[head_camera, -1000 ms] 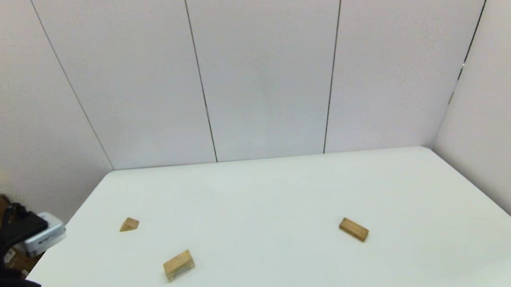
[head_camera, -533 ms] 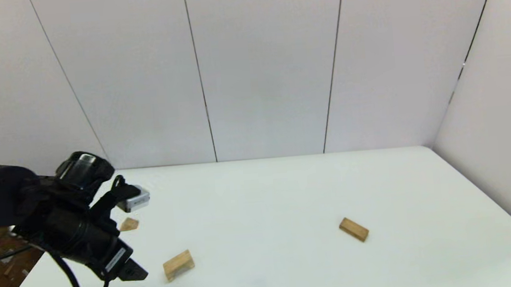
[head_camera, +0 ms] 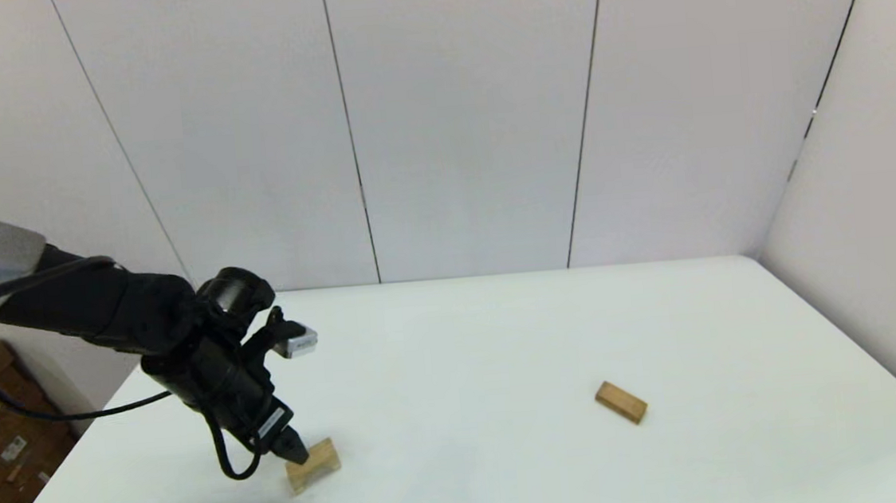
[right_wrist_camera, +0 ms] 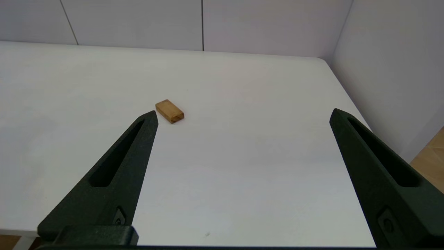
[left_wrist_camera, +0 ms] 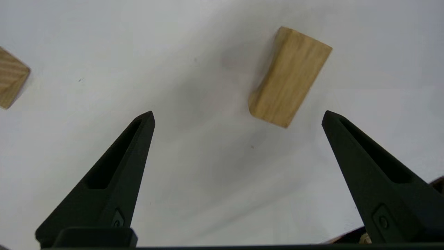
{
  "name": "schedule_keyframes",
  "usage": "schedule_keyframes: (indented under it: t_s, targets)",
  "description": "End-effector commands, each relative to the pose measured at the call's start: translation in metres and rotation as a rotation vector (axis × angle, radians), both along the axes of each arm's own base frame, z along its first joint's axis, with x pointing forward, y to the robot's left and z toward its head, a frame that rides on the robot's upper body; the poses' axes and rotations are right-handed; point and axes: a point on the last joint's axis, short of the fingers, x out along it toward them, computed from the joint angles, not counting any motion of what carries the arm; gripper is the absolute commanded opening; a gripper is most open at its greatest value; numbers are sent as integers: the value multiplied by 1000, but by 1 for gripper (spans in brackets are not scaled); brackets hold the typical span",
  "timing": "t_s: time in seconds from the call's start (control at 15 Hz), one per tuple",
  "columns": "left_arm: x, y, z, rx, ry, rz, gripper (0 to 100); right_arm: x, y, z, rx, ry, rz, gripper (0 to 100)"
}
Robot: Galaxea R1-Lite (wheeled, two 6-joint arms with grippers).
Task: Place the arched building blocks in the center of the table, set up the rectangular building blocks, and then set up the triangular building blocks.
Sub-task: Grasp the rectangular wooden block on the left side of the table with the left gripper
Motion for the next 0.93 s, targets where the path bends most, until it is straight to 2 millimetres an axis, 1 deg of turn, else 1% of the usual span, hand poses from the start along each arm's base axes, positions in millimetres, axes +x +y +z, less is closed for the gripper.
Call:
schedule_keyframes:
  t_s: [0.07, 0.33, 0.93]
  targets:
    - [7, -10, -14, 6, 34, -27, 100, 0, 0, 0, 0, 0, 1, 100]
    - [4, -17, -16, 4, 60, -49, 100, 0, 0, 0, 0, 0, 1, 100]
    - [7, -21, -34, 23, 101, -110, 100, 0, 0, 0, 0, 0, 1, 100]
